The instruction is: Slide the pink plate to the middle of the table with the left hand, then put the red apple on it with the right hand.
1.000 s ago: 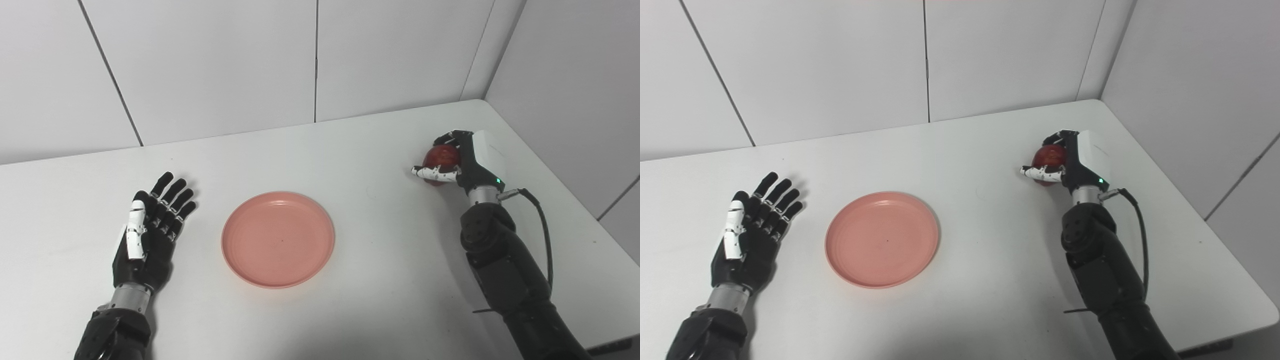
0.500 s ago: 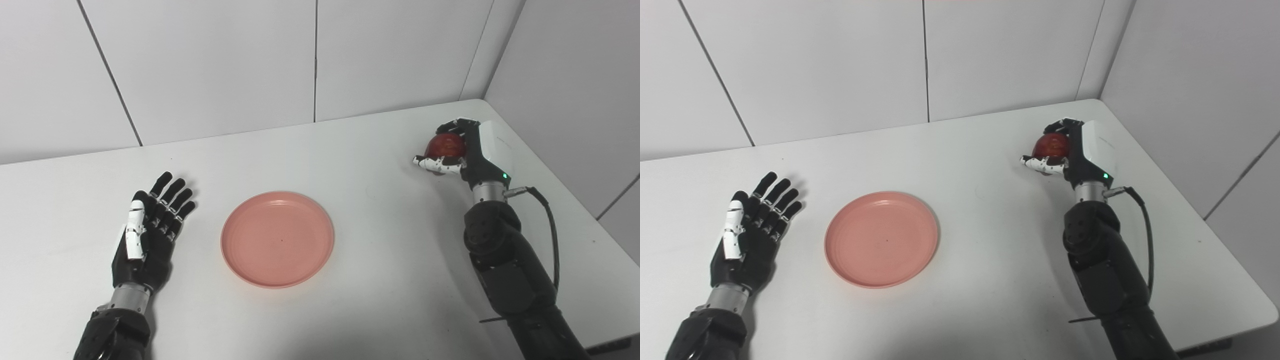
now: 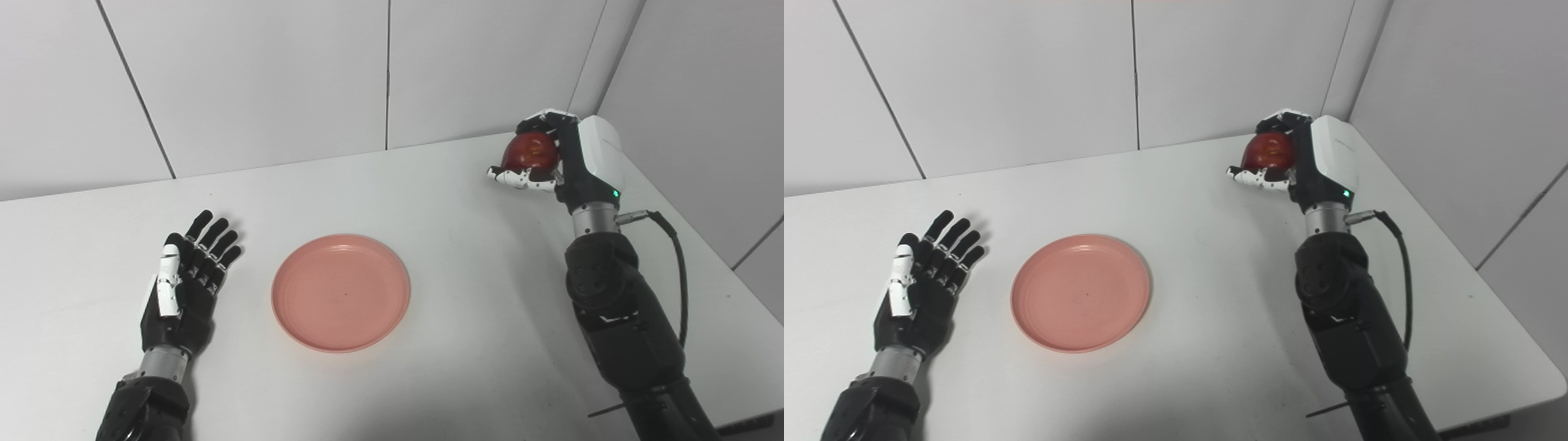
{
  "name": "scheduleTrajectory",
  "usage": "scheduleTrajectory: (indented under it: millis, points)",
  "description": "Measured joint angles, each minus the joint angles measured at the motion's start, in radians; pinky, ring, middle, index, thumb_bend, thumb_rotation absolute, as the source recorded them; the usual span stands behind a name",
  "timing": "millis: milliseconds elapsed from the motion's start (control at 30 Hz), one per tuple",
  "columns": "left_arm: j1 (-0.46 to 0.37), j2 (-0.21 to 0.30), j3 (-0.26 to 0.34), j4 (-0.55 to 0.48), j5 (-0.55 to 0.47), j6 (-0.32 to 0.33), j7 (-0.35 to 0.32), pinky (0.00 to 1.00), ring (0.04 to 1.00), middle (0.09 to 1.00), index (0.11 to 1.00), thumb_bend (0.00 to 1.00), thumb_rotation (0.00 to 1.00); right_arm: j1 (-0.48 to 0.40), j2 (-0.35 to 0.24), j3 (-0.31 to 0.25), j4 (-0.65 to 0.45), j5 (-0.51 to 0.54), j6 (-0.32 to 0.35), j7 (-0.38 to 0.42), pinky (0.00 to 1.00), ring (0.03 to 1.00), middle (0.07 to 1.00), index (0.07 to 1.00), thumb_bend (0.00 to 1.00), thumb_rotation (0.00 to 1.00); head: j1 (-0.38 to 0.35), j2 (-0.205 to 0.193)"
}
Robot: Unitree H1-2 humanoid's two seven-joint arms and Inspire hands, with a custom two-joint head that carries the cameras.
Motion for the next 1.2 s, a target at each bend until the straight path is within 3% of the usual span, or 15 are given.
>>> scheduleTrajectory:
  millis: [233,267,467,867,1200]
  points:
    - [0.013,-0.034,-0.017,-0.022,0.036,0.000,0.028,0.87,0.865,0.867,0.851,0.36,1.00,-0.030,0.049,0.074,-0.021,-0.017,-0.003,0.052,0.24,0.321,0.415,0.484,0.52,0.13,0.071,-0.003]
    - [0.016,-0.038,-0.019,-0.026,0.037,0.000,0.034,0.86,0.864,0.866,0.851,0.36,1.00,-0.037,0.055,0.087,-0.021,-0.021,-0.005,0.055,0.24,0.324,0.416,0.484,0.52,0.13,0.118,0.000]
    - [0.027,-0.064,-0.035,-0.046,0.058,0.000,0.058,0.86,0.869,0.872,0.852,0.38,1.00,-0.070,0.113,0.176,-0.014,-0.041,-0.024,0.076,0.25,0.333,0.428,0.484,0.52,0.13,0.210,0.012]
    - [0.033,-0.084,-0.045,-0.058,0.084,0.000,0.090,0.85,0.864,0.868,0.852,0.39,1.00,-0.124,0.236,0.300,0.059,-0.082,-0.033,0.088,0.24,0.327,0.422,0.484,0.52,0.13,0.305,0.029]
    - [0.033,-0.102,-0.042,-0.063,0.100,0.000,0.114,0.86,0.856,0.864,0.853,0.42,1.00,-0.129,0.277,0.368,0.105,-0.082,-0.047,0.112,0.22,0.305,0.406,0.485,0.52,0.14,0.362,0.038]
